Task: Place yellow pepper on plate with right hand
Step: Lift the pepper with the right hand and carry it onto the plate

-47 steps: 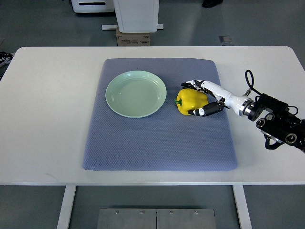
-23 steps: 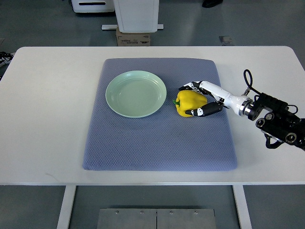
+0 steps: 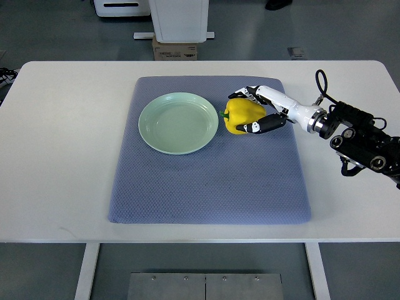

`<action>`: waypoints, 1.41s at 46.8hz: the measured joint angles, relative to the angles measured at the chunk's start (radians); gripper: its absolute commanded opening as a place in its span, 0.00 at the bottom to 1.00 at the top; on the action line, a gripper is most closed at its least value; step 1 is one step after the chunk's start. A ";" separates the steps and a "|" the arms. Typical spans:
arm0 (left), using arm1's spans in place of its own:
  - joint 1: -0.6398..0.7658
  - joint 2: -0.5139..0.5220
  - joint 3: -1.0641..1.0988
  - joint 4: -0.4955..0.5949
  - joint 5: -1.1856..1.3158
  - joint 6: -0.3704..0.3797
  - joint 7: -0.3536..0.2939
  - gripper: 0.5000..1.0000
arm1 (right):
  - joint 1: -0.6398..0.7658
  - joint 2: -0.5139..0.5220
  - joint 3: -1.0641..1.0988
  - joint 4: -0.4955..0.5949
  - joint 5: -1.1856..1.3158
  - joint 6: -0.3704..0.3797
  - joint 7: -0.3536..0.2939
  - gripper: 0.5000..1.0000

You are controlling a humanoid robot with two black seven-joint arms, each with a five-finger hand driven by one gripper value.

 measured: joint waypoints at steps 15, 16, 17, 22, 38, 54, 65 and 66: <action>0.000 0.000 0.000 0.000 0.000 0.000 0.000 1.00 | 0.057 0.118 0.000 0.000 -0.001 0.000 -0.099 0.00; 0.000 0.000 0.000 0.000 0.000 0.000 0.000 1.00 | 0.060 0.127 -0.001 0.000 -0.001 0.000 -0.106 0.00; 0.000 0.000 0.000 0.000 0.000 0.000 0.000 1.00 | 0.063 0.136 -0.001 0.000 -0.001 0.000 -0.113 0.00; 0.000 0.000 0.000 0.000 0.000 0.000 0.000 1.00 | 0.070 0.176 -0.003 0.000 -0.002 0.000 -0.143 0.00; 0.000 0.000 0.000 0.000 0.000 0.000 0.000 1.00 | 0.079 0.263 -0.008 -0.005 -0.005 -0.005 -0.241 0.00; 0.000 0.000 0.000 0.000 0.000 0.000 0.000 1.00 | 0.066 0.265 0.000 -0.009 0.000 -0.047 -0.352 0.00; 0.000 0.000 0.000 0.000 0.000 0.000 0.000 1.00 | 0.043 0.265 0.004 -0.008 0.025 -0.096 -0.408 0.00; 0.000 0.000 0.000 0.000 0.000 0.000 0.000 1.00 | 0.042 0.265 0.004 -0.008 0.028 -0.099 -0.411 0.00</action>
